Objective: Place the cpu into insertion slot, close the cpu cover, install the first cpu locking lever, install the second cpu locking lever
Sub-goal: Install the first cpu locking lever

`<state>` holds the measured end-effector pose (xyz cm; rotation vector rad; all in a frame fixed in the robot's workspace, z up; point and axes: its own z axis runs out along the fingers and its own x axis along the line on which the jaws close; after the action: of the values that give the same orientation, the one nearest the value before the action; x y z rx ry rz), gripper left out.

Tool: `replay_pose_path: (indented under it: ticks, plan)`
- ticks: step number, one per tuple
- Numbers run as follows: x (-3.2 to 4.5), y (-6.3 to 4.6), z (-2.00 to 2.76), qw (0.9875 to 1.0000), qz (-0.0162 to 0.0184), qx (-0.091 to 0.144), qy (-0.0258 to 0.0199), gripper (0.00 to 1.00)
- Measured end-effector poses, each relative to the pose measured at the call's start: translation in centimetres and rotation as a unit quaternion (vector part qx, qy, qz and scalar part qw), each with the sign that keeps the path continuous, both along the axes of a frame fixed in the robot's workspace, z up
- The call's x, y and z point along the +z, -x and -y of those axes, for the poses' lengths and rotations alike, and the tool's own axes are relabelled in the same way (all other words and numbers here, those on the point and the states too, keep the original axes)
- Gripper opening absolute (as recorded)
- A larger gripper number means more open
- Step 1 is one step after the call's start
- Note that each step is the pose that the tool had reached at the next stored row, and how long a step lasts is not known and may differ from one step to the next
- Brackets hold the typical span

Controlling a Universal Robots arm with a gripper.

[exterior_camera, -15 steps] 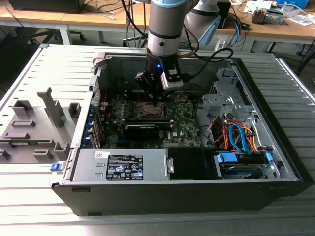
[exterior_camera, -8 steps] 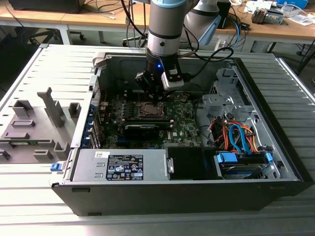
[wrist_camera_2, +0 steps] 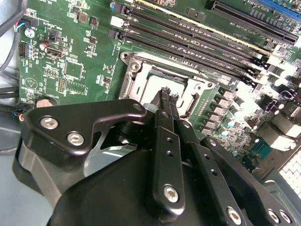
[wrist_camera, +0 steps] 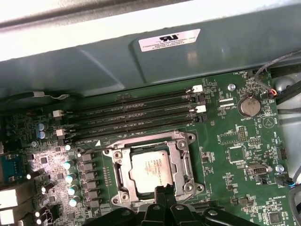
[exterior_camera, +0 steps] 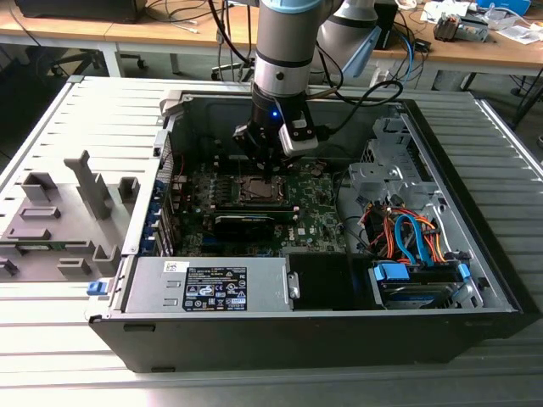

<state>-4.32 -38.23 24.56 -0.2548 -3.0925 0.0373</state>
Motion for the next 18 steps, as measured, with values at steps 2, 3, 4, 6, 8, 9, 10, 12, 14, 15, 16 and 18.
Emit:
replay_pose_path:
  ticks: [2, 3, 4, 6, 8, 9, 10, 12, 14, 15, 16, 18]
  plan:
    - [0.0, 0.0, 0.0, 1.0, 0.0, 0.003, 0.0, 0.11]
    - [0.0, 0.0, 0.0, 1.0, 0.0, 0.006, 0.0, 0.11]
    - [0.0, 0.0, 0.0, 1.0, 0.0, 0.007, 0.0, 0.11]
    - [0.0, 0.0, 0.0, 1.0, 0.0, 0.01, 0.0, 0.11]
    - [0.0, 0.0, 0.0, 0.9999, 0.0, 0.012, 0.0, 0.11]
    - [0.0, 0.0, 0.0, 0.9999, 0.0, 0.014, 0.0, 0.11]
    - [0.0, 0.0, 0.0, 0.9999, 0.0, 0.015, 0.0, 0.11]
    - [0.0, 0.0, 0.0, 0.9998, 0.0, 0.018, 0.0, 0.11]
    - [0.0, 0.0, 0.0, 0.9998, 0.0, 0.021, 0.0, 0.11]
    - [0.0, 0.0, 0.0, 0.9997, 0.0, 0.025, 0.0, 0.11]
    - [0.0, 0.0, 0.0, 0.9996, 0.0, 0.027, 0.0, 0.11]
    - [0.0, 0.0, 0.0, 0.9995, 0.0, 0.032, -0.0001, 0.11]
